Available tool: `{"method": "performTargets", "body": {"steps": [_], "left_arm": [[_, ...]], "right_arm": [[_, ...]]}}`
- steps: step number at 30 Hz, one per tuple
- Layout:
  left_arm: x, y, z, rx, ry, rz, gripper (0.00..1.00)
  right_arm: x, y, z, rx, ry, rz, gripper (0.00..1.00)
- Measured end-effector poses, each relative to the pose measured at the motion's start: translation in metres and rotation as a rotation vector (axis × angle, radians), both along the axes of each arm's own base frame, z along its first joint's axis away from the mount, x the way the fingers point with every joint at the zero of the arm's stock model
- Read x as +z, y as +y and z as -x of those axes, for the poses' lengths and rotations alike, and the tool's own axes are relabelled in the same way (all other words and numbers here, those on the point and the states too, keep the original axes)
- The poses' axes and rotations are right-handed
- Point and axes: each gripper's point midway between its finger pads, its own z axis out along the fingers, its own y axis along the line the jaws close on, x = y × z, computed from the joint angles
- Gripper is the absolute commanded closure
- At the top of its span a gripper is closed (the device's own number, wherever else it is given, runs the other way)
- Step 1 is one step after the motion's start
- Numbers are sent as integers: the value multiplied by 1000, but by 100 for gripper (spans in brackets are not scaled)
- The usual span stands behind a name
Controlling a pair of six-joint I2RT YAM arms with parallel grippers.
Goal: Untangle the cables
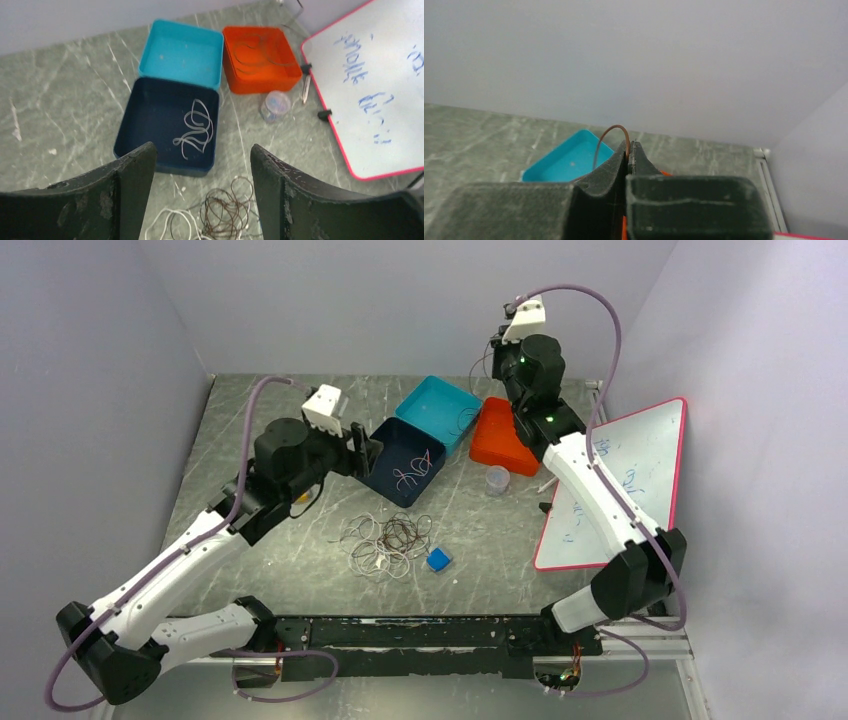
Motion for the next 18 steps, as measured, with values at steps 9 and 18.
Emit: {"method": "performTargets", "body": {"steps": [9, 18], "left_arm": [[-55, -8, 10, -49, 132, -29, 28], [-57, -10, 11, -57, 140, -29, 29]], "right_arm": [[-53, -35, -29, -76, 110, 37, 100], [-67, -43, -43, -94, 108, 38, 100]]}}
